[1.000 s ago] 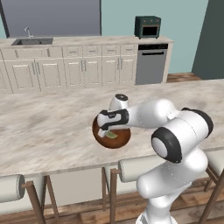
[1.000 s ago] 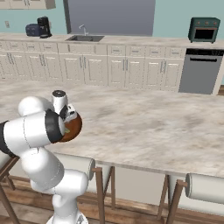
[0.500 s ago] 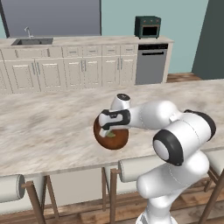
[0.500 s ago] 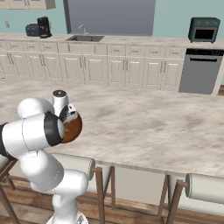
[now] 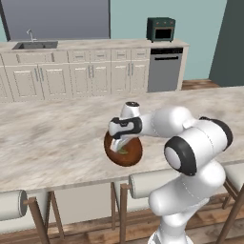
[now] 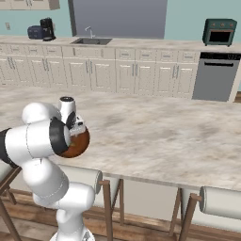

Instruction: There is a bowl on the dining counter. Grab a lemon wedge from the fridge and place it in the bowl. Then get the liquor bottle and glass cup from the cabinet and place them next to the bowl.

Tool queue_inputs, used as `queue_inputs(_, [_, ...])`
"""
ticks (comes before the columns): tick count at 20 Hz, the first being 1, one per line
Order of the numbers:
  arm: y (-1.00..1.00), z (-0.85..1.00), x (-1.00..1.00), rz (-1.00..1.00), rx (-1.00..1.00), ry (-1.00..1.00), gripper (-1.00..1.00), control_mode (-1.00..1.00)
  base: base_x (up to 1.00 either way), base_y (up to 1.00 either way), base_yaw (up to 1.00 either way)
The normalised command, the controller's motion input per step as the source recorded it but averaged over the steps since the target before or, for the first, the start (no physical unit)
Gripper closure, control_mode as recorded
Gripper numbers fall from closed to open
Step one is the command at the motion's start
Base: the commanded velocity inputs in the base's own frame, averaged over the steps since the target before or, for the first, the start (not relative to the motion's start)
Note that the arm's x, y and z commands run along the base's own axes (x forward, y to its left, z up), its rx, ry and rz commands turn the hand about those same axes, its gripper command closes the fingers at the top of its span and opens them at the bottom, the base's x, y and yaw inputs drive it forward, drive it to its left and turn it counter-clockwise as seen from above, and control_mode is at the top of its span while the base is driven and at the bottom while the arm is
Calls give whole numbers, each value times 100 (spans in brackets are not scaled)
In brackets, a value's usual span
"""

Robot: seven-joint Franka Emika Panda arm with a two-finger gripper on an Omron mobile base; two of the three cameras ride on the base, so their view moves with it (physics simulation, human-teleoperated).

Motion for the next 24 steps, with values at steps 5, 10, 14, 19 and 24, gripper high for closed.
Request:
queue_inputs(5, [0,-49,0,-2,-14,42,-100,-100,0,0,0])
queue_inputs(10, [0,-13,-40,-2,-9,14,-100,-100,0,0,0])
queue_inputs(14, [0,15,-63,-3,-4,0,-100,-100,0,0,0])
queue_inputs(19, [0,39,-50,-4,-4,-3,-100,-100,0,0,0])
queue_inputs(24, [0,52,-39,-4,-4,-6,-100,-100,0,0,0])
